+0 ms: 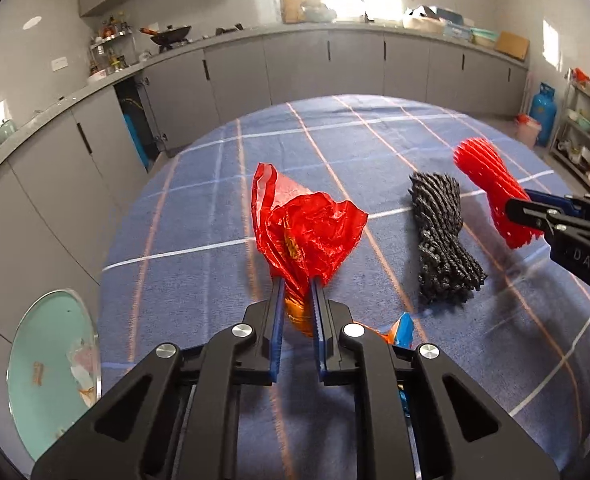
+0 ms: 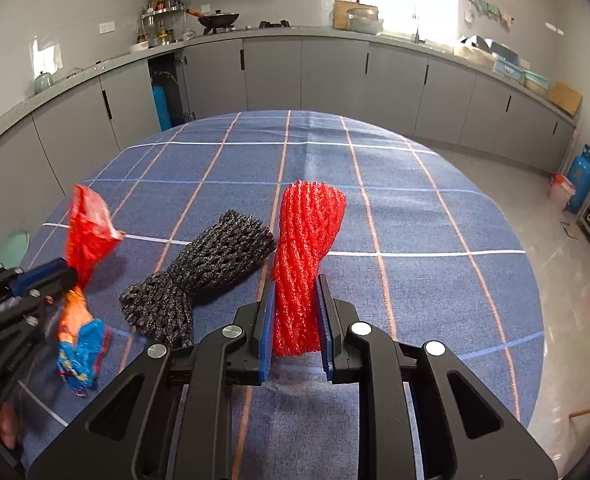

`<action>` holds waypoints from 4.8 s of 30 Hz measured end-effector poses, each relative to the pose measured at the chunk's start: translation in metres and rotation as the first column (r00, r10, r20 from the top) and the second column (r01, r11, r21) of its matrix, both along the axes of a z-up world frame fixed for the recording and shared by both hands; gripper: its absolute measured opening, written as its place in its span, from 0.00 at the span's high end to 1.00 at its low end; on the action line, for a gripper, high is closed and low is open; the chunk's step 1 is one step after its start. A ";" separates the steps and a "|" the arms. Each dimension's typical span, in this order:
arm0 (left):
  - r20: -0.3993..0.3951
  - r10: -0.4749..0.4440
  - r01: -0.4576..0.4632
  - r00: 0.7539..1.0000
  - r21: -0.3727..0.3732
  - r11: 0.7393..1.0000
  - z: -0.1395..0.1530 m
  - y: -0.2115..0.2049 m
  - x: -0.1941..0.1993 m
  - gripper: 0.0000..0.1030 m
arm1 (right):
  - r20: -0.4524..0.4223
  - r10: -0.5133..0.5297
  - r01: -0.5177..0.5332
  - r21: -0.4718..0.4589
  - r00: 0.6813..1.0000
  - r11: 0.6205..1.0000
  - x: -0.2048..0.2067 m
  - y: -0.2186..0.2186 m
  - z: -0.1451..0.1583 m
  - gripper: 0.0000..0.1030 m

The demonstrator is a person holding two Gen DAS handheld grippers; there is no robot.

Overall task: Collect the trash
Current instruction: 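Grasp the red mesh net bag with the right gripper while the left grasps the red wrapper, then carry the red wrapper and red mesh bag over the teal bin with both grippers, then open both grippers to drop the wrapper and mesh bag into the bin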

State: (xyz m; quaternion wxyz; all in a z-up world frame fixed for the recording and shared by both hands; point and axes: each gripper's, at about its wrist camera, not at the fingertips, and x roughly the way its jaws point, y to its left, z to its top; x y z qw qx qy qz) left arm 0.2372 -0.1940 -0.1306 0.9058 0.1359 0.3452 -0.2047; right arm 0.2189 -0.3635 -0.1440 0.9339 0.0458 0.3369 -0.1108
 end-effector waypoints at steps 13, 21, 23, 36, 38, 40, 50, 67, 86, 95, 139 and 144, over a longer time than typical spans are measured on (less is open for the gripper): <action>0.062 0.093 -0.088 0.994 -0.082 0.993 0.029 0.056 0.001 0.88 | 0.071 0.018 -0.020 0.030 0.997 0.999 -0.009 0.007 0.007 0.81; 0.082 0.149 -0.141 0.985 -0.098 0.985 0.036 0.082 -0.003 0.88 | 0.116 0.080 -0.083 0.028 0.990 0.996 -0.006 0.026 0.015 0.81; 0.084 0.157 -0.148 0.984 -0.100 0.984 0.037 0.087 -0.003 0.88 | 0.126 0.102 -0.107 0.031 0.987 0.994 -0.004 0.033 0.018 0.81; 0.145 0.259 -0.256 0.955 -0.040 0.966 0.041 0.129 -0.018 0.88 | 0.175 0.295 -0.303 0.017 0.939 0.953 0.020 0.107 0.032 0.81; 0.139 0.289 -0.286 0.947 -0.043 0.957 0.041 0.145 -0.019 0.88 | 0.173 0.324 -0.331 0.012 0.930 0.943 0.026 0.119 0.034 0.81; 0.138 0.319 -0.317 0.938 -0.039 0.948 0.040 0.161 -0.020 0.88 | 0.177 0.349 -0.356 0.008 0.920 0.934 0.029 0.130 0.035 0.81; 0.159 0.459 -0.463 0.874 -0.010 0.886 0.042 0.229 -0.023 0.88 | 0.191 0.469 -0.476 -0.010 0.862 0.879 0.043 0.183 0.046 0.81; 0.152 0.532 -0.543 0.833 0.032 0.839 0.041 0.270 -0.032 0.88 | 0.213 0.619 -0.625 -0.050 0.756 0.779 0.064 0.254 0.051 0.80; 0.155 0.560 -0.569 0.814 0.016 0.822 0.044 0.281 -0.031 0.87 | 0.204 0.697 -0.695 -0.095 0.687 0.713 0.068 0.292 0.047 0.80; 0.151 0.571 -0.579 0.807 0.012 0.815 0.043 0.285 -0.029 0.87 | 0.182 0.718 -0.713 -0.104 0.672 0.694 0.068 0.303 0.040 0.80; 0.150 0.567 -0.574 0.810 0.006 0.819 0.038 0.284 -0.028 0.53 | 0.168 0.720 -0.717 -0.090 0.673 0.691 0.074 0.311 0.029 0.67; 0.154 0.570 -0.578 0.807 0.007 0.816 0.038 0.285 -0.028 0.49 | 0.179 0.709 -0.707 -0.084 0.682 0.702 0.075 0.309 0.029 0.61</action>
